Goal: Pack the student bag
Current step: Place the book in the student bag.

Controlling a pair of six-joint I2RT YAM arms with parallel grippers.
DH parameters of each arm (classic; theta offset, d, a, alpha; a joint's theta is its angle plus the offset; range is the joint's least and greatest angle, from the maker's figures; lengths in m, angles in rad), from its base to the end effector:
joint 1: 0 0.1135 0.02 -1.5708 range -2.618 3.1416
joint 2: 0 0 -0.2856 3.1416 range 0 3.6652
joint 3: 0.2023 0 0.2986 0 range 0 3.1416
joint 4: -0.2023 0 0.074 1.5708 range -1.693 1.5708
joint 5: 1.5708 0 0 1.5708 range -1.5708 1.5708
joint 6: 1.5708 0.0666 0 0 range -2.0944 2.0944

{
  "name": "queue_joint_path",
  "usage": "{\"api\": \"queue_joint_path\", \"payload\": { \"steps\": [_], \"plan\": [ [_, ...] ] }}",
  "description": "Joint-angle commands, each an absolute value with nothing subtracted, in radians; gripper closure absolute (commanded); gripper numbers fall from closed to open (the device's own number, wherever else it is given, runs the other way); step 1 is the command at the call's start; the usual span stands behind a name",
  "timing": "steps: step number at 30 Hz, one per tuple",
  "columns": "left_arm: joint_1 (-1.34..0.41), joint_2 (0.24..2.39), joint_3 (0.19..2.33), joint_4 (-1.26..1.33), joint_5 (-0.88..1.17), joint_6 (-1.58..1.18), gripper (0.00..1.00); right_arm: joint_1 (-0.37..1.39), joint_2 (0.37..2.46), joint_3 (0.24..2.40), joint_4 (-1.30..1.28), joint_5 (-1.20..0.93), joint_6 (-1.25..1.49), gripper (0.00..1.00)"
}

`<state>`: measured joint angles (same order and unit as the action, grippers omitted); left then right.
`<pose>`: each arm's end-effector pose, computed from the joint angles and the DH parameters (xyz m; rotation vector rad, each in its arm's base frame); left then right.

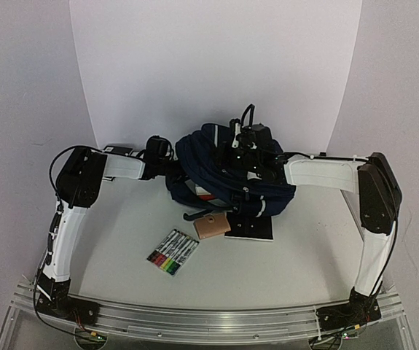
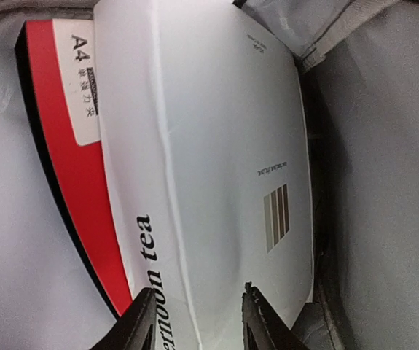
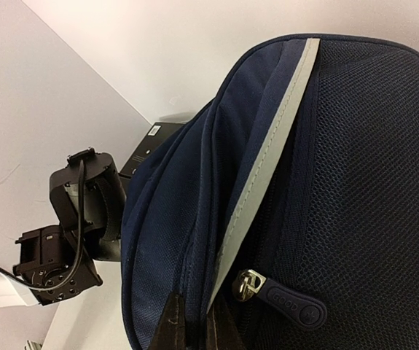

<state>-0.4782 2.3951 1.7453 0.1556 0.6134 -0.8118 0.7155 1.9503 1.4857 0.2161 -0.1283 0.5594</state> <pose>0.5256 -0.3156 0.1173 0.0460 2.2857 -1.3749 0.4095 0.3672 0.2669 -0.2475 1.9234 0.9967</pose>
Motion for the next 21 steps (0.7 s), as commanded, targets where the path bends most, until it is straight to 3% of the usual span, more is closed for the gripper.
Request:
{"api": "queue_joint_path", "payload": {
  "steps": [1, 10, 14, 18, 21],
  "plan": [
    [-0.500, 2.325, 1.740, 0.141, 0.594, -0.740, 0.57, 0.735, 1.900, 1.506, 0.377, -0.169, 0.547, 1.00],
    [-0.481, 2.038, 1.571, 0.014, 0.511, -0.652, 0.30, 0.735, 1.862, 1.477, 0.336, -0.093, 0.505, 1.00],
    [-0.447, 1.920, 1.447, -0.034, 0.480, -0.654, 0.24, 0.735, 1.852, 1.470, 0.306, -0.085, 0.480, 0.99],
    [-0.374, 1.833, 1.340, -0.076, 0.454, -0.644, 0.21, 0.735, 1.833, 1.466, 0.276, -0.082, 0.450, 0.87],
    [-0.317, 1.777, 1.290, -0.140, 0.430, -0.604, 0.19, 0.735, 1.804, 1.448, 0.259, -0.070, 0.426, 0.85]
  ]
}}
